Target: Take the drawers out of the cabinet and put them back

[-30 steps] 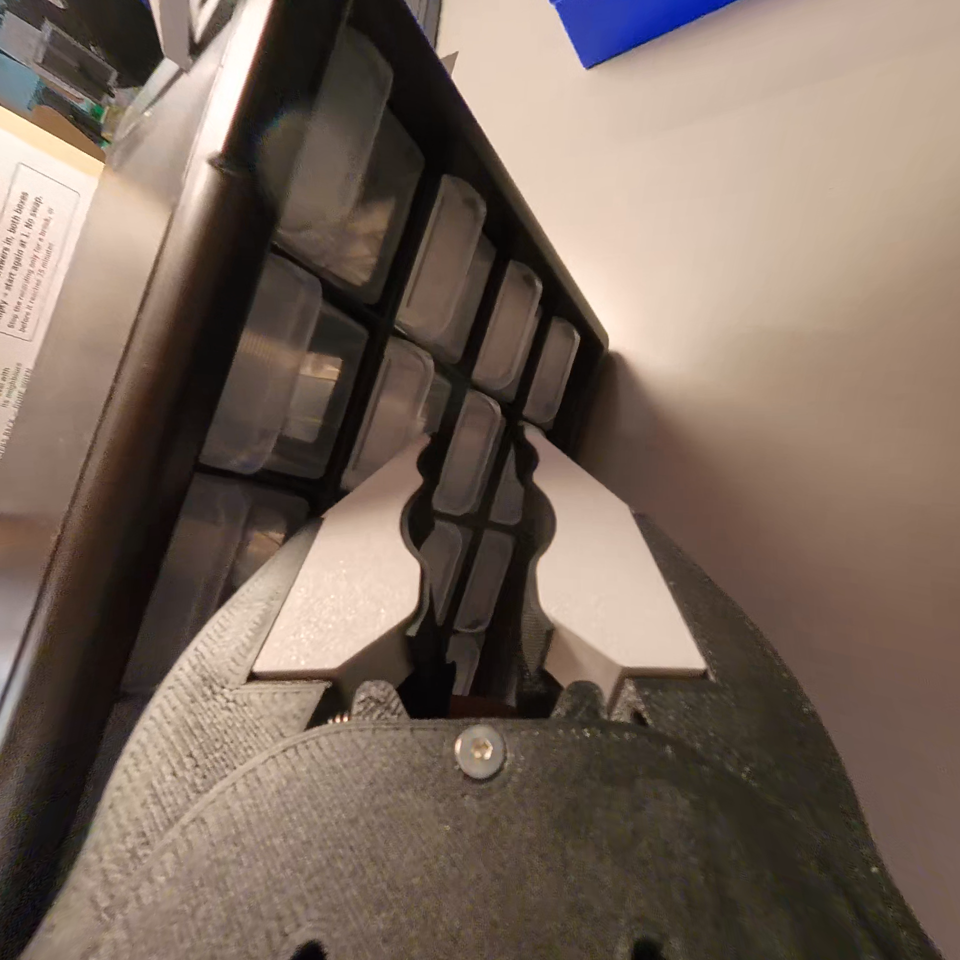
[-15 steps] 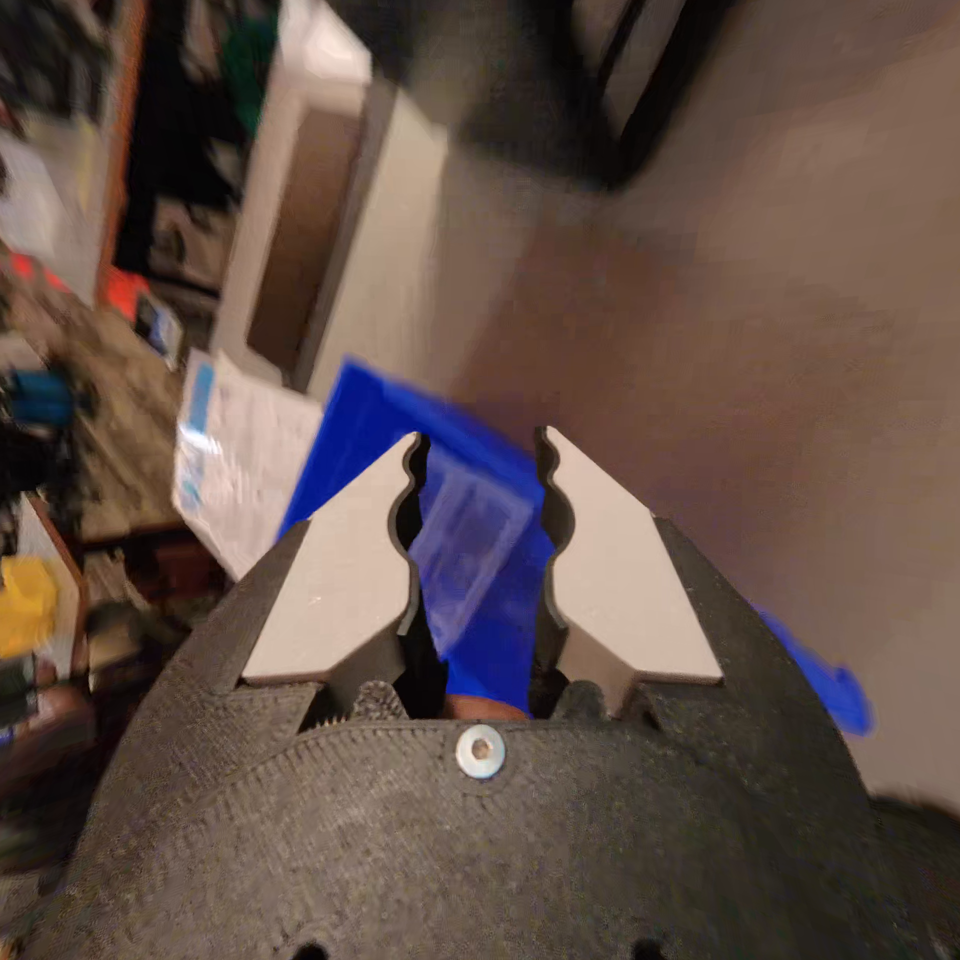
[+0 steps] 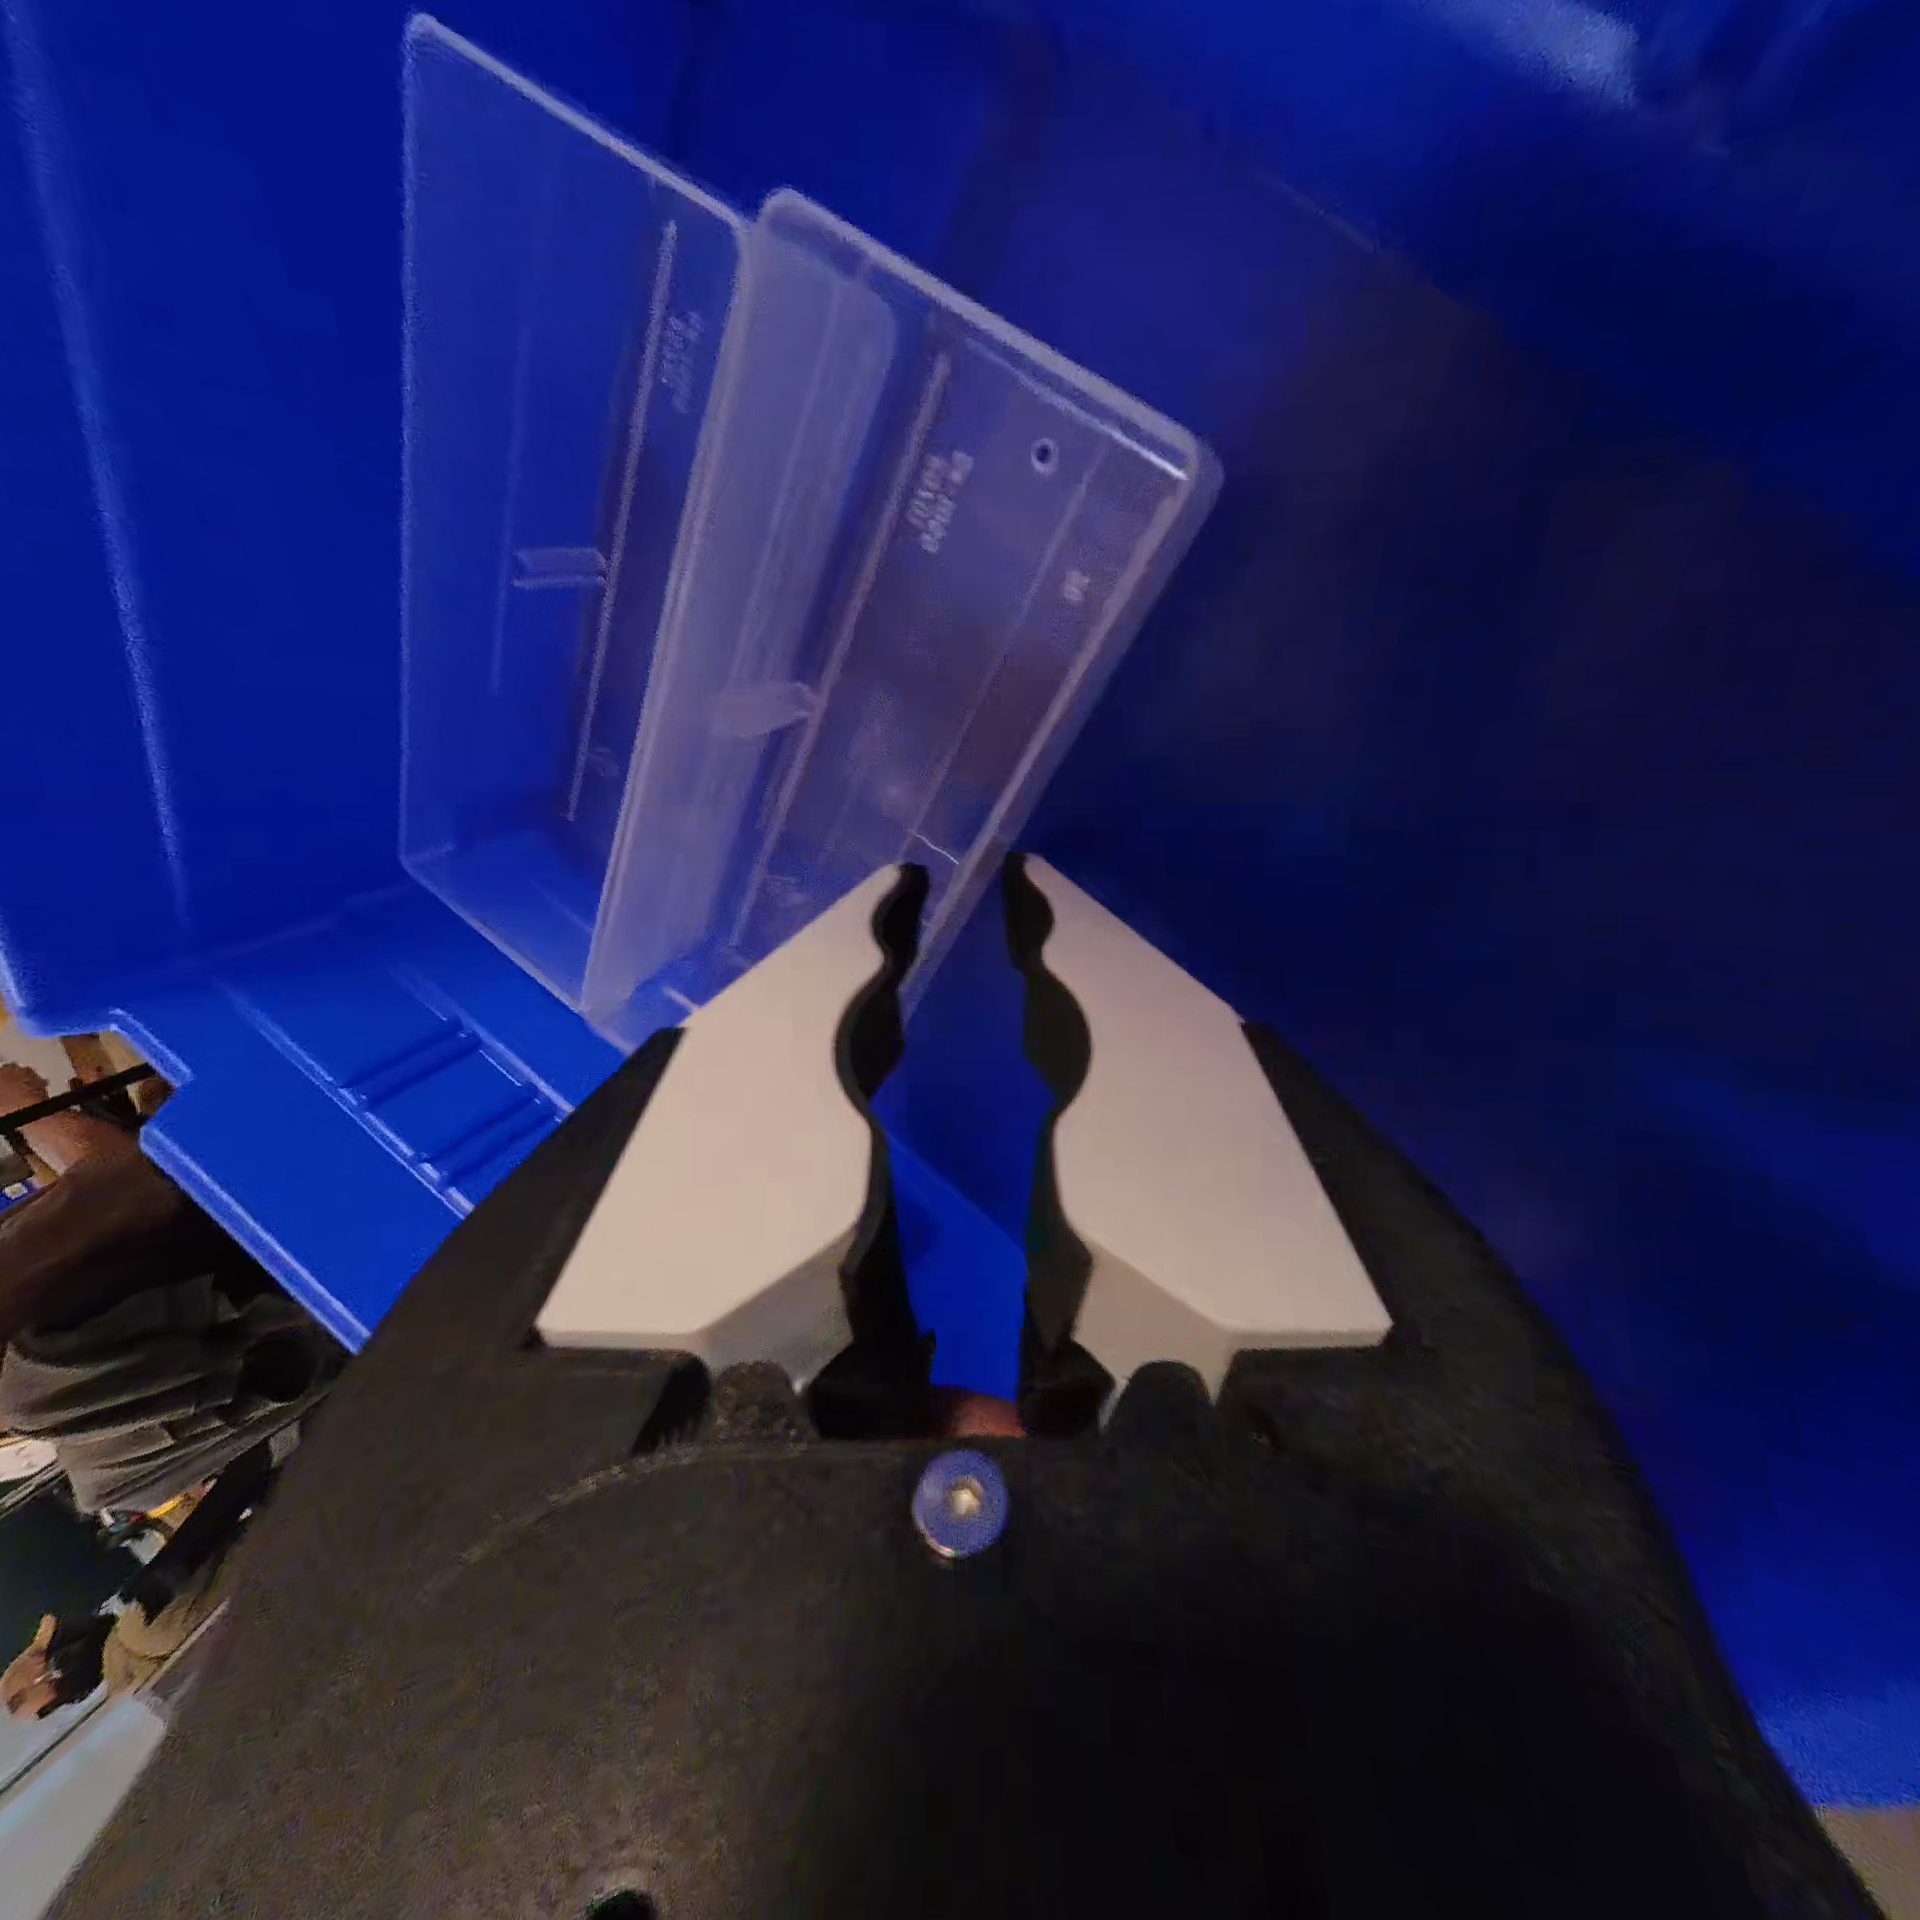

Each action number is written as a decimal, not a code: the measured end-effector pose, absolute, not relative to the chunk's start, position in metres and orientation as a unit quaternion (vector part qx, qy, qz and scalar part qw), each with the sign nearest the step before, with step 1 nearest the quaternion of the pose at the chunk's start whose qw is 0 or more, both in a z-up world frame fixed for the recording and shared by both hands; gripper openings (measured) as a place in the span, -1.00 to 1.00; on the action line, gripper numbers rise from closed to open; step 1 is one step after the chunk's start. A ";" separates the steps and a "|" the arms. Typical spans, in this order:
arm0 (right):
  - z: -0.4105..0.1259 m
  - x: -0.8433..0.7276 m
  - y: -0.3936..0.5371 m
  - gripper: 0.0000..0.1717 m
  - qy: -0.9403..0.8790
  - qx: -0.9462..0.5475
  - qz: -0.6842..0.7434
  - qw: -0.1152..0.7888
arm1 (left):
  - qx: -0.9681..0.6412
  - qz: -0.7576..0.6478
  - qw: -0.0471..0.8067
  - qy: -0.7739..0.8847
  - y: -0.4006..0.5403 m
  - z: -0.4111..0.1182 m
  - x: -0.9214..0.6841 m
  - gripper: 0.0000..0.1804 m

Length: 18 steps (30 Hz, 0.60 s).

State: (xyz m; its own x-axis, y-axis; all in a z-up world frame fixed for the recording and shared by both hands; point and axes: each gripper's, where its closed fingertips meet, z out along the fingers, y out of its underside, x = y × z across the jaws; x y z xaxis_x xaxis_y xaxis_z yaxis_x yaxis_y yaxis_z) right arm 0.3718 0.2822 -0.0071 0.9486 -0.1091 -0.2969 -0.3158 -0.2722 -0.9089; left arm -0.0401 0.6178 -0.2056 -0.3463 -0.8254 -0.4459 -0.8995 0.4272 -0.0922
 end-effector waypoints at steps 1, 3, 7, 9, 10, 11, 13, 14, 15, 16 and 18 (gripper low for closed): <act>-0.007 0.372 0.282 -0.46 0.134 -0.793 0.088 0.588 | -0.527 0.088 0.212 0.818 0.617 -0.206 -0.044 -0.87; -0.007 0.372 0.282 -0.46 0.133 -0.793 0.086 0.588 | -0.535 0.086 0.201 0.816 0.612 -0.201 -0.051 -0.92; -0.007 0.372 0.282 -0.46 0.132 -0.793 0.087 0.588 | -0.573 0.081 0.215 0.786 0.602 -0.166 -0.062 -0.94; -0.007 0.372 0.282 -0.46 0.132 -0.793 0.087 0.588 | -0.599 0.076 0.238 0.761 0.594 -0.137 -0.064 -0.94; -0.007 0.372 0.282 -0.46 0.132 -0.793 0.087 0.588 | -0.608 0.066 0.253 0.750 0.587 -0.122 -0.061 -0.94; -0.007 0.372 0.282 -0.46 0.132 -0.793 0.087 0.588 | -0.613 0.049 0.270 0.741 0.576 -0.105 -0.055 -0.95; -0.007 0.372 0.282 -0.46 0.132 -0.793 0.087 0.588 | -0.612 0.001 0.297 0.733 0.543 -0.077 -0.037 -0.95; -0.007 0.372 0.282 -0.46 0.133 -0.793 0.087 0.588 | -0.609 -0.029 0.303 0.732 0.522 -0.066 -0.026 -0.95; -0.007 0.372 0.282 -0.46 0.133 -0.793 0.087 0.588 | -0.606 -0.060 0.303 0.733 0.498 -0.059 -0.014 -0.95; -0.007 0.372 0.282 -0.46 0.133 -0.793 0.087 0.588 | -0.600 -0.091 0.299 0.736 0.473 -0.056 -0.002 -0.95; -0.007 0.372 0.282 -0.46 0.133 -0.793 0.086 0.588 | -0.589 -0.152 0.278 0.743 0.421 -0.061 0.020 -0.95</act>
State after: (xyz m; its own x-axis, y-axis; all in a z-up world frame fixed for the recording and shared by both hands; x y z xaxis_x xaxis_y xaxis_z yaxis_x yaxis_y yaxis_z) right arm 0.3718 0.2823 -0.0069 0.9496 -0.1094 -0.2937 -0.3128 -0.2732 -0.9097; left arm 0.0204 0.4210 -0.0609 -0.1507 -0.9603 -0.2349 -0.7913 0.2596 -0.5535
